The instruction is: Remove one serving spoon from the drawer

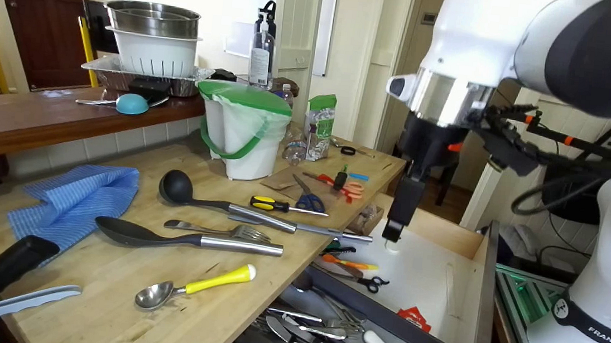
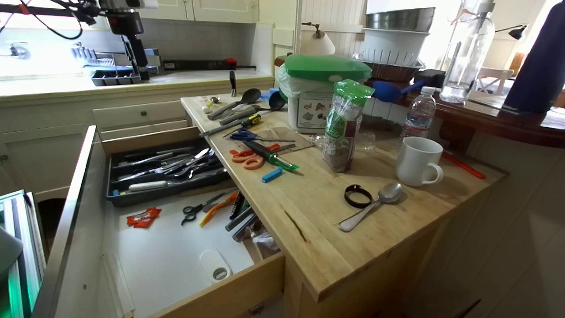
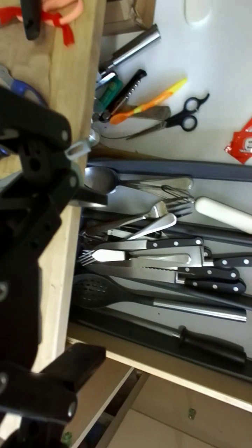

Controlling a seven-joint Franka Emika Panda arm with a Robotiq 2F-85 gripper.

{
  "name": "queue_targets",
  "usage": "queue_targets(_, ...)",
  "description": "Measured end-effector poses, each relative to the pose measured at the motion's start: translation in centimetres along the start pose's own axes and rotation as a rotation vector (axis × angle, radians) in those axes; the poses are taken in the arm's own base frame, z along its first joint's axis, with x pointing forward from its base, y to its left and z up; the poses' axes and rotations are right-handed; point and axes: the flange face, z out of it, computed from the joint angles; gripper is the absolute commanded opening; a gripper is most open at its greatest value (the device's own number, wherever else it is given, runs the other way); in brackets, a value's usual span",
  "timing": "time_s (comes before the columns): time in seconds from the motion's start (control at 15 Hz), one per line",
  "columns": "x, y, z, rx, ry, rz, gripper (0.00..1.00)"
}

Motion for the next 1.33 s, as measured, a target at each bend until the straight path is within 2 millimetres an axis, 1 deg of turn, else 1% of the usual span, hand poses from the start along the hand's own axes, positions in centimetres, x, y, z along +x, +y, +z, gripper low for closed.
queue_targets(0.07,-0.3,-1.5,1.4,-0.008,-0.023,0.014,1.00)
queue_targets(0.13,-0.5,-2.5,2.5,-0.013,-0.043,0.020,1.00)
queue_targets(0.2,-0.5,-2.9,3.2,-0.015,-0.056,0.024,1.00)
queue_targets(0.27,-0.4,-2.9,3.5,-0.016,-0.064,0.026,1.00)
queue_targets(0.6,0.1,-2.7,3.3,-0.011,-0.060,0.033,1.00)
queue_targets(0.67,0.1,-2.6,3.8,-0.012,-0.067,0.036,1.00)
queue_targets(0.73,0.1,-2.4,4.9,-0.007,-0.073,0.041,1.00)
queue_targets(0.87,-0.1,-2.0,8.8,0.018,-0.087,0.037,1.00)
queue_targets(1.07,-0.6,-1.5,15.8,0.044,-0.130,0.049,1.00)
queue_targets(1.2,-0.7,-2.3,19.9,0.025,-0.177,0.053,1.00)
queue_targets(1.33,-0.6,-4.0,22.9,-0.032,-0.203,0.057,1.00)
